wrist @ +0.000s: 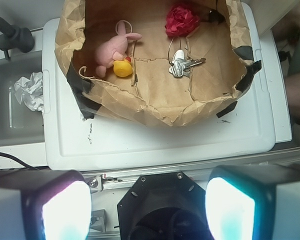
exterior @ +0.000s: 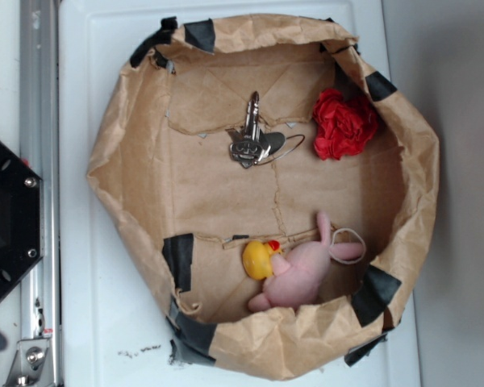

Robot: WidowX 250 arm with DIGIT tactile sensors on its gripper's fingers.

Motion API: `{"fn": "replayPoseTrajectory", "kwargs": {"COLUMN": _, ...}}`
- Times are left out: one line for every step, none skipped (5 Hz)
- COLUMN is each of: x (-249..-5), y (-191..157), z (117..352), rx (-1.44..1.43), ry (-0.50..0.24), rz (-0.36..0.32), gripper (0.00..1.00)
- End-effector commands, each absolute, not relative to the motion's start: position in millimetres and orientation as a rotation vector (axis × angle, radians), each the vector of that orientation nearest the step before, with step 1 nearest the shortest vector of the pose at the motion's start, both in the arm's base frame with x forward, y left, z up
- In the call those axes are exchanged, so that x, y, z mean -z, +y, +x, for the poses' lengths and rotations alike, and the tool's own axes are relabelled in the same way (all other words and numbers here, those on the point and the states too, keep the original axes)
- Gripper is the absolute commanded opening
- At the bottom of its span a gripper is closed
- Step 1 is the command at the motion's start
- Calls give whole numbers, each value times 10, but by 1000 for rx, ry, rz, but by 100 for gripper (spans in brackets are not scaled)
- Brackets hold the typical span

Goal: Grab the silver keys.

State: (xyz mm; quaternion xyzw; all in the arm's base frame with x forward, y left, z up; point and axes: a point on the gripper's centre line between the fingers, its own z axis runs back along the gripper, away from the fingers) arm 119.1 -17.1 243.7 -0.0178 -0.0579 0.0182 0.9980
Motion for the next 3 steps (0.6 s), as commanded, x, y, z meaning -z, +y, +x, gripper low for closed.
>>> {"fn": "replayPoseTrajectory", "kwargs": {"x": -2437, "y": -171, "z": 1191, "rx": -36, "ry": -116, "rz": -36, "gripper": 100}}
{"fn": "replayPoseTrajectory", "kwargs": {"x": -2274, "y": -165, "z": 1691, "rx": -96, "ry": -163, "rz": -16, "gripper": 100}}
{"fn": "replayPoseTrajectory", "kwargs": {"x": -2143, "y": -81, "z": 2102, "rx": -97, "ry": -219, "rz": 10, "gripper": 100}}
